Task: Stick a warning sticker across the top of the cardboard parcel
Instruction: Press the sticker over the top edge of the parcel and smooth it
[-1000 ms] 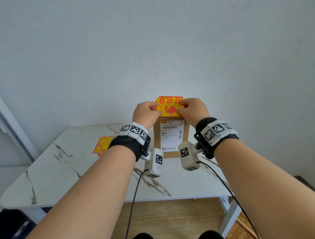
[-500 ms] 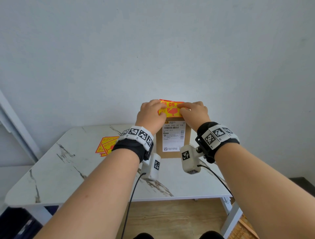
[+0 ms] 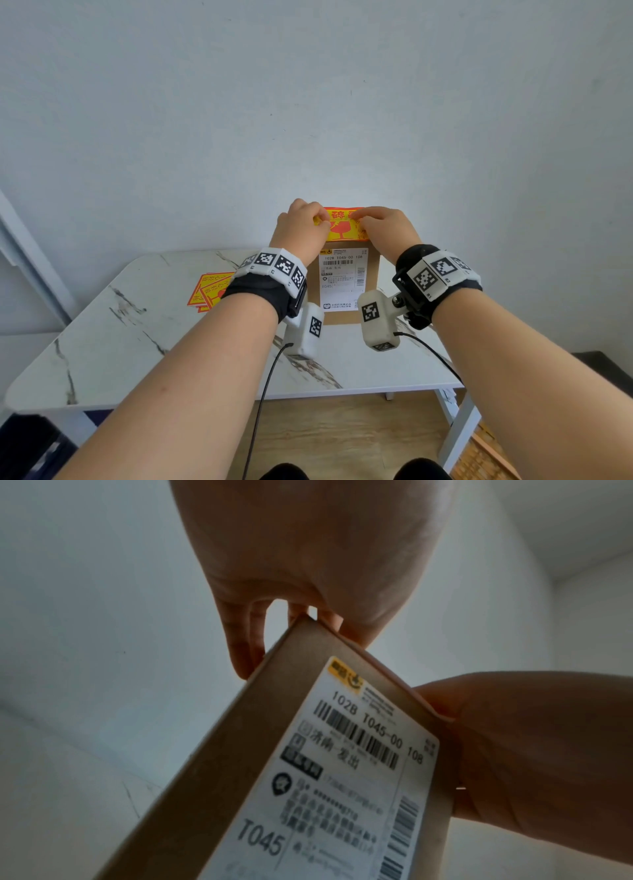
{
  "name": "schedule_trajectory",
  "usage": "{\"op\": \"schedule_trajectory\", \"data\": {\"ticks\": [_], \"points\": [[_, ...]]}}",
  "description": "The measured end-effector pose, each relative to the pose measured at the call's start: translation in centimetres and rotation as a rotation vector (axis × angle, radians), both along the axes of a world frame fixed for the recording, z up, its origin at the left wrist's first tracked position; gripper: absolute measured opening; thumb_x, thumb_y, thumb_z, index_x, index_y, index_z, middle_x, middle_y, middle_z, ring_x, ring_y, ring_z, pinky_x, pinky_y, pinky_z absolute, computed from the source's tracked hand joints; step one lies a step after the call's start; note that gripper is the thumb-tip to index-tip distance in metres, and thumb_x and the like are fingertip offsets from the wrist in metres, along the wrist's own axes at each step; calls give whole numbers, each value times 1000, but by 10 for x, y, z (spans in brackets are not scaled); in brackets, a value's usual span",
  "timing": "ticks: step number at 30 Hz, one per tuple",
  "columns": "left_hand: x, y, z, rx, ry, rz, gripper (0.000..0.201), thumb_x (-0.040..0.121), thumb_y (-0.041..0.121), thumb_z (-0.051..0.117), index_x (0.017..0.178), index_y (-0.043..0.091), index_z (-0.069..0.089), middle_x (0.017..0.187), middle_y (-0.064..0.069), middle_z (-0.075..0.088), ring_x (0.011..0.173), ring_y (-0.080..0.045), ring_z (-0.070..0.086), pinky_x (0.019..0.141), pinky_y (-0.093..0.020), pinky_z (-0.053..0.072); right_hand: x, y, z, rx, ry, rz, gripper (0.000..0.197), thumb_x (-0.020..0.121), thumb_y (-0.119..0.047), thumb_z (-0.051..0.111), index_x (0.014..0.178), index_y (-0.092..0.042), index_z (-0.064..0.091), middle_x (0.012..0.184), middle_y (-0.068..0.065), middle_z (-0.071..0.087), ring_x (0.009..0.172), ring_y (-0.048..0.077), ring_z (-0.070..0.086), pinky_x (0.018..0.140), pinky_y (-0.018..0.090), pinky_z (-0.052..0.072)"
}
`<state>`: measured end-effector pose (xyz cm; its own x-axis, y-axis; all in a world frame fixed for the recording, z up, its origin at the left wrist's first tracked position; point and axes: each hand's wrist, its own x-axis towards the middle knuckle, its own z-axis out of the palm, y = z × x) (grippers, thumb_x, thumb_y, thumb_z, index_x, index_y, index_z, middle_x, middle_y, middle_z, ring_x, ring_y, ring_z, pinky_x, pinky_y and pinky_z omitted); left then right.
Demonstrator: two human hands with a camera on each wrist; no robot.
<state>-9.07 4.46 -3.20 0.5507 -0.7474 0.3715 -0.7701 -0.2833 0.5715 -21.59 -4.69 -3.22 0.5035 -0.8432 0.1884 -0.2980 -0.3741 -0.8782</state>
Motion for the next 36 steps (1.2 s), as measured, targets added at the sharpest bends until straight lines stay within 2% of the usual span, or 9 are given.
{"op": "schedule_trajectory", "data": {"ticks": [2,3,6,8,12,20,24,30,36], "points": [[-2,1,-1,36,-45,-7,22,95,26,44,108,23,61,120,1,47,114,-23,44,86,-28,37,1,1,-1,-40,14,-8,27,90,-18,49,100,-28,73,84,0,62,64,10,54,55,21,39],[-3,2,-1,57,-61,-19,26,97,27,41,115,23,59,124,1,45,117,-22,41,87,-28,37,2,1,-1,-63,33,-21,28,89,-19,48,97,-30,72,92,3,61,73,14,58,60,21,41],[-4,3,-4,110,-123,-52,38,100,27,29,132,25,51,137,2,43,125,-22,36,99,-36,40,8,3,6,-207,197,-68,36,90,-16,42,107,-29,70,128,3,50,122,24,44,91,30,41],[-5,4,-5,135,-112,-69,40,101,28,25,136,26,46,143,4,45,129,-23,36,103,-42,39,13,6,11,-258,283,-32,40,93,-15,38,118,-28,67,142,-3,46,133,23,35,105,36,37],[-5,3,-3,190,-28,-99,44,102,27,23,143,24,38,151,2,38,134,-27,34,110,-41,32,17,8,13,-204,318,1,48,86,-20,32,119,-38,62,130,5,59,116,28,54,102,45,44],[0,-8,10,297,94,-84,50,95,31,27,143,24,40,137,-2,37,130,-26,32,107,-38,27,21,1,13,-181,396,16,51,94,-15,29,138,-30,50,147,0,44,138,25,30,112,46,27],[3,-12,9,280,144,-77,47,91,38,32,133,27,51,115,3,34,126,-23,30,106,-38,28,20,-5,9,-101,352,57,48,93,-19,29,133,-30,53,141,5,46,133,29,35,111,46,28],[1,-9,10,236,263,-110,44,90,38,36,130,44,50,113,0,36,127,-22,30,109,-42,28,18,-9,8,26,264,110,48,88,-23,28,126,-33,56,131,7,46,126,31,43,109,49,35],[-1,-8,11,283,290,-75,38,87,39,31,118,44,52,109,-3,37,118,-24,34,103,-45,32,16,-9,2,50,228,47,47,91,-30,29,132,-27,51,126,8,44,124,32,44,107,48,36]]}}
